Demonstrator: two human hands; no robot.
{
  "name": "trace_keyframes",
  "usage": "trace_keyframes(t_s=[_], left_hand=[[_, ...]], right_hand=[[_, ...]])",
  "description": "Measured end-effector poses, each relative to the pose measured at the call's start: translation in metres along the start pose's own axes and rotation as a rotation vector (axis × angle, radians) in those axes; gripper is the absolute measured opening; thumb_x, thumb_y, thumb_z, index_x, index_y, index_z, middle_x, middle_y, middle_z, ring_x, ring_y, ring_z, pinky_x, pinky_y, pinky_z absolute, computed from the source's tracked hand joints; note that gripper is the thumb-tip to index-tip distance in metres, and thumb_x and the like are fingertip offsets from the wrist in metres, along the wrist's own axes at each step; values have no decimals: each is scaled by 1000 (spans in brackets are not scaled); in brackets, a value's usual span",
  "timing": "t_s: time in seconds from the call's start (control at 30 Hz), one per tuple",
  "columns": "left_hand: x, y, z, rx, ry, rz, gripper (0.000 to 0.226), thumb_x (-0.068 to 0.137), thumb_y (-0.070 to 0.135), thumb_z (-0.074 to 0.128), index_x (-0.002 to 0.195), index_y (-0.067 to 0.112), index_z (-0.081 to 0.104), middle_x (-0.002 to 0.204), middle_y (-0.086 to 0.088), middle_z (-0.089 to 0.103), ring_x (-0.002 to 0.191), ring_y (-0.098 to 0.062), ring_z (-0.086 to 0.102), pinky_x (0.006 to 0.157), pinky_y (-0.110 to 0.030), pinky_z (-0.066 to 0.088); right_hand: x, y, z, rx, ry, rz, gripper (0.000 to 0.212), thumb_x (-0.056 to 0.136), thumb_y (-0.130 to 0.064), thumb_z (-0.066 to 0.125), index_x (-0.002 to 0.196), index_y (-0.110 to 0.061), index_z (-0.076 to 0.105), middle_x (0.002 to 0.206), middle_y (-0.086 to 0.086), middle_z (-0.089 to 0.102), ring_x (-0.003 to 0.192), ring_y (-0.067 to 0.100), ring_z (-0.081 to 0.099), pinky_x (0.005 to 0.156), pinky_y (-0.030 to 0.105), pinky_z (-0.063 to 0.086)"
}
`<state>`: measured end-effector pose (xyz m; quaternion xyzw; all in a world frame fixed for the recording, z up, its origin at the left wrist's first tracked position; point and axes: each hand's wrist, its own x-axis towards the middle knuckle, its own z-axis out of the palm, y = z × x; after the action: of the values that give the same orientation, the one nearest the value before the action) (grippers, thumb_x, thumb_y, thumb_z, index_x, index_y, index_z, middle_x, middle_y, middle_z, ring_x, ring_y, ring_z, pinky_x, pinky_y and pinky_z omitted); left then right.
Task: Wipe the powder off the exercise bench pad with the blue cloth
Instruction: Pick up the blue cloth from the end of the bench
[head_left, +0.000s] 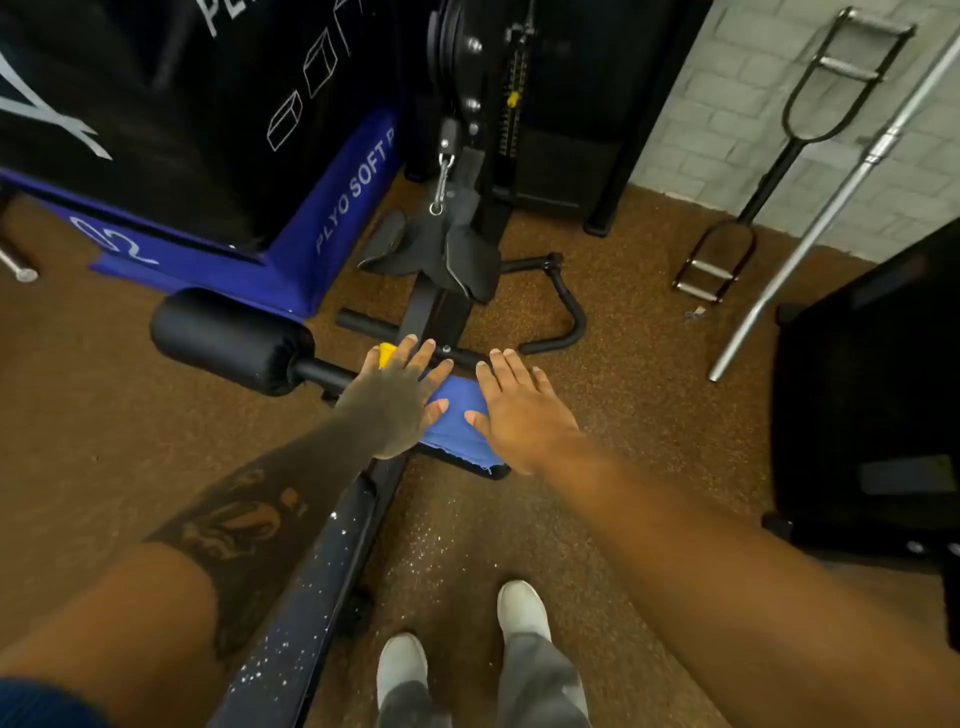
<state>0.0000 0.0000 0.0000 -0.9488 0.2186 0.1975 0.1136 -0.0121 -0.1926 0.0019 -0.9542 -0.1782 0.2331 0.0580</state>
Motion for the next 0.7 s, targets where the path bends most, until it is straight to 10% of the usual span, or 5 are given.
trace_keyframes(t_s=[0.6, 0.7], left_hand=[[3, -18, -12, -175, -41, -120, 80, 92, 71, 44, 147, 13, 38, 151, -12, 36, 137, -32, 34, 107, -50, 37], [-6, -21, -14, -273, -44, -193, 60, 100, 57, 42, 139, 12, 46, 149, -13, 40, 135, -31, 37, 105, -49, 38]], right_hand=[[38, 0, -28, 269, -194, 39, 61, 87, -38, 72, 134, -8, 47, 135, 15, 47, 126, 34, 47, 98, 45, 44], [44, -3, -40, 272, -209, -31, 22, 86, -31, 74, 90, -24, 53, 100, 10, 53, 96, 26, 52, 77, 34, 41]])
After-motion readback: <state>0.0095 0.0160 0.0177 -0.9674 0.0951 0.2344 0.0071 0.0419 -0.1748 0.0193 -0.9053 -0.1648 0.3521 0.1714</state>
